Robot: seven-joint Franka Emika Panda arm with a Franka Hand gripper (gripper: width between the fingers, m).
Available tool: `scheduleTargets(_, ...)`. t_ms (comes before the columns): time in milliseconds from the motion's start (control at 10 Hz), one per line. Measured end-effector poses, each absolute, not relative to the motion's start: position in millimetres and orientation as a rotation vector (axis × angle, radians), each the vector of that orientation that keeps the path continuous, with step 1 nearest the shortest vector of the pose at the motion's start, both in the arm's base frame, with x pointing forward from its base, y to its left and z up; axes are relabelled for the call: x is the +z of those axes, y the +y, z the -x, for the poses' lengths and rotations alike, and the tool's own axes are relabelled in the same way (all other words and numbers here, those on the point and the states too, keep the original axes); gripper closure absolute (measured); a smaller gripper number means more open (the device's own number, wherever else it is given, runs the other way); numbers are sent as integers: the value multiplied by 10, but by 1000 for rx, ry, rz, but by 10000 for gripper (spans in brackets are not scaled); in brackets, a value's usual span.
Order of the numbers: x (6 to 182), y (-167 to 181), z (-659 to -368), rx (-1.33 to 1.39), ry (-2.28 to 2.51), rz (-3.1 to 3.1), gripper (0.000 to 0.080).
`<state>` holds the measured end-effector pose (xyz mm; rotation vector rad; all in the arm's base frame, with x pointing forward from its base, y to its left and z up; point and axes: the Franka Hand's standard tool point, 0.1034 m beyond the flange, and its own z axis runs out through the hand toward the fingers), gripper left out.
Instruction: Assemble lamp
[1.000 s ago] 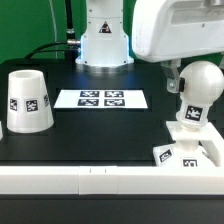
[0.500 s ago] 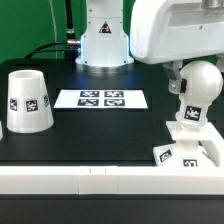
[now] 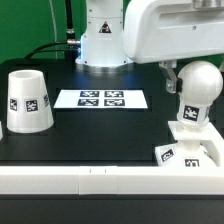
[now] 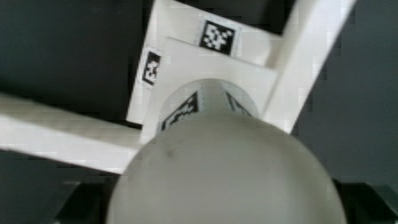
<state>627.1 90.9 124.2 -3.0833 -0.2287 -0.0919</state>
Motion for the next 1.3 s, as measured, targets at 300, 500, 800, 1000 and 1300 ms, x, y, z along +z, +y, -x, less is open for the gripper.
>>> scheduleTargets(300, 1241, 885, -6274, -112, 196, 3065, 222)
scheduleTargets(500, 1240, 876, -6273, -97, 511, 3023, 222)
scheduleTargets(800, 1238, 926, -6260, -62, 977, 2882, 222)
scheduleTargets(1000, 1228, 936, -6252, -37, 1221, 2773, 222)
scheduleTargets(1300, 1225, 927, -6255, 9, 1464, 2612, 222)
